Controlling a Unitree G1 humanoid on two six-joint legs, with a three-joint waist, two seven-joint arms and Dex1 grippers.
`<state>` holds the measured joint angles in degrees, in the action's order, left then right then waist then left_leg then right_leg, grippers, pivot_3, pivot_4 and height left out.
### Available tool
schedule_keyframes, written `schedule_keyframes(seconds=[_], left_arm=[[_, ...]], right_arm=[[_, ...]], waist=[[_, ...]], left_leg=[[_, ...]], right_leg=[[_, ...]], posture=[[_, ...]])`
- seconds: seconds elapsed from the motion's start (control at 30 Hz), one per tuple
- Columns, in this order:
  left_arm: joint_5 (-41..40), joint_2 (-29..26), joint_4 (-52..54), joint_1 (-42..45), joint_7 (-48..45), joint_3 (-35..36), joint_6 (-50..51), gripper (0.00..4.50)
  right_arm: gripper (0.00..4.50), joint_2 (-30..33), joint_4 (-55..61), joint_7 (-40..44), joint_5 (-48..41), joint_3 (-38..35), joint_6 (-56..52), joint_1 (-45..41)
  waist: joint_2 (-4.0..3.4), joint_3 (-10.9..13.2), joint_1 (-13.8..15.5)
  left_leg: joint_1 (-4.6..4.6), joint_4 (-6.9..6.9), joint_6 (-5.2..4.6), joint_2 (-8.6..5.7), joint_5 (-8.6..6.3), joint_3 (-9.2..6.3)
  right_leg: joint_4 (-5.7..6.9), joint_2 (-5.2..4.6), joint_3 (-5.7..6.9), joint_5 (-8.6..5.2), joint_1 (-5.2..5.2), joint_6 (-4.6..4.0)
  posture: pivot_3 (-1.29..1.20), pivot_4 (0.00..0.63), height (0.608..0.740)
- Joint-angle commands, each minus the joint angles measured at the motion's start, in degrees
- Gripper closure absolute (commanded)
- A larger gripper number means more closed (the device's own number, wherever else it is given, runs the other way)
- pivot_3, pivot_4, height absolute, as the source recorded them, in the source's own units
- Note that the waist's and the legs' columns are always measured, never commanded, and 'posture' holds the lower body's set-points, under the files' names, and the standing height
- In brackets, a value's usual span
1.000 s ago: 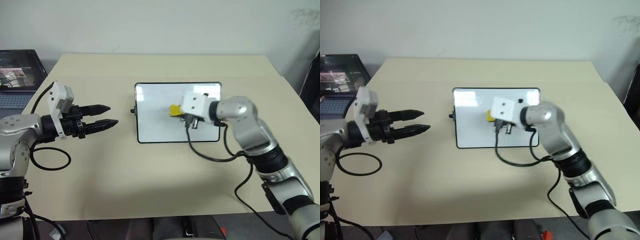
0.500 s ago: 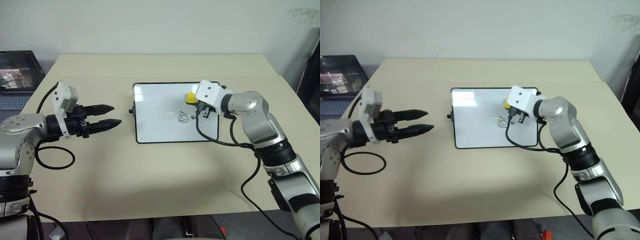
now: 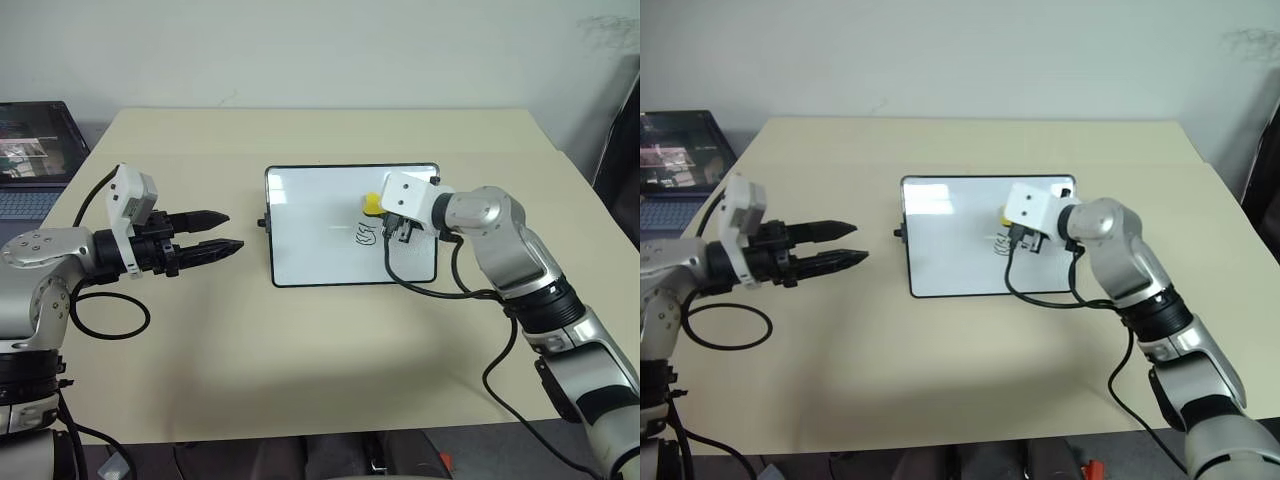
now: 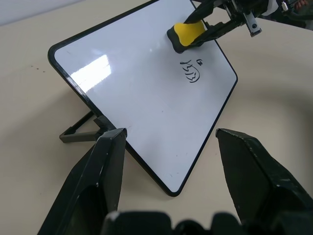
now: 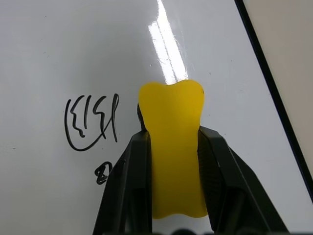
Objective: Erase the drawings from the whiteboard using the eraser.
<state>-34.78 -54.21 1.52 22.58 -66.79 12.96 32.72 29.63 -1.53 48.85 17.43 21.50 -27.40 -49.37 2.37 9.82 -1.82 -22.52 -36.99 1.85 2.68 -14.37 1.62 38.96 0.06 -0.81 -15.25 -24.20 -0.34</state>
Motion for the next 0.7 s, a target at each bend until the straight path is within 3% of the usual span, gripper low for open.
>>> schedule_keyframes(seconds=[0.03,0.13,0.3,0.4,0.5,0.6,0.7], left_arm=[[-0.9,-0.9,2.2,0.2,0.3,2.0,0.4,1.36],[-0.8,-0.9,2.4,-0.1,0.3,2.3,0.4,1.36],[-1.0,-0.8,2.7,-0.9,0.5,3.1,0.2,1.36],[-1.2,-0.5,2.7,-1.2,0.8,3.6,0.1,1.36],[-1.1,0.3,2.4,-1.7,1.0,3.6,-0.7,1.36],[-0.7,1.2,1.3,-0.8,1.3,3.0,-1.5,1.36],[-0.5,1.7,0.4,0.0,1.1,2.4,-2.0,1.36]], right_arm=[[3.54,4.5,6.1,3.1,0.5,-2.7,-1.9,-3.0],[3.54,7.9,12.0,6.2,-3.5,-6.7,-6.7,-1.6],[3.54,8.9,17.2,3.8,-13.0,-23.8,-11.2,8.0],[3.54,5.4,20.0,-0.2,-19.0,-33.4,-12.4,13.2],[3.54,-2.5,26.0,-7.5,-24.8,-44.1,-11.6,21.0],[3.54,-6.5,30.2,-12.5,-25.6,-47.6,-7.9,28.6],[3.54,-9.3,32.6,-19.0,-27.3,-49.8,-8.2,29.6]], waist=[[-0.06,0.0,0.0],[-0.06,0.0,0.1],[0.09,0.0,0.4],[0.05,0.0,0.4],[0.04,0.0,0.2],[0.02,0.0,0.1],[-0.15,0.1,-0.2]], left_leg=[[-0.01,0.0,0.0,0.0,0.0,0.01],[-0.04,0.01,0.0,0.01,0.0,-0.02],[-0.03,0.0,0.01,0.02,-0.01,-0.07],[-0.03,0.0,0.01,0.03,-0.01,-0.03],[0.03,0.0,0.01,0.02,-0.01,-0.03],[0.07,0.08,0.03,0.03,-0.01,-0.07],[0.12,0.04,0.04,0.03,-0.01,-0.02]], right_leg=[[0.0,0.0,0.0,0.0,0.0,0.0],[-0.02,0.0,0.01,-0.04,-0.02,0.06],[-0.04,-0.04,0.1,-0.09,0.06,0.14],[-0.01,-0.14,0.08,-0.1,0.09,0.15],[0.02,-0.15,-0.01,-0.12,0.09,0.22],[0.02,-0.1,0.02,-0.21,0.1,0.35],[0.07,-0.1,-0.09,-0.22,0.09,0.37]], posture=[[0.0,0.15,0.74],[0.0,0.15,0.74],[0.0,0.15,0.74],[0.0,0.15,0.74],[0.0,0.15,0.74],[0.0,0.15,0.74],[0.0,0.15,0.74]])
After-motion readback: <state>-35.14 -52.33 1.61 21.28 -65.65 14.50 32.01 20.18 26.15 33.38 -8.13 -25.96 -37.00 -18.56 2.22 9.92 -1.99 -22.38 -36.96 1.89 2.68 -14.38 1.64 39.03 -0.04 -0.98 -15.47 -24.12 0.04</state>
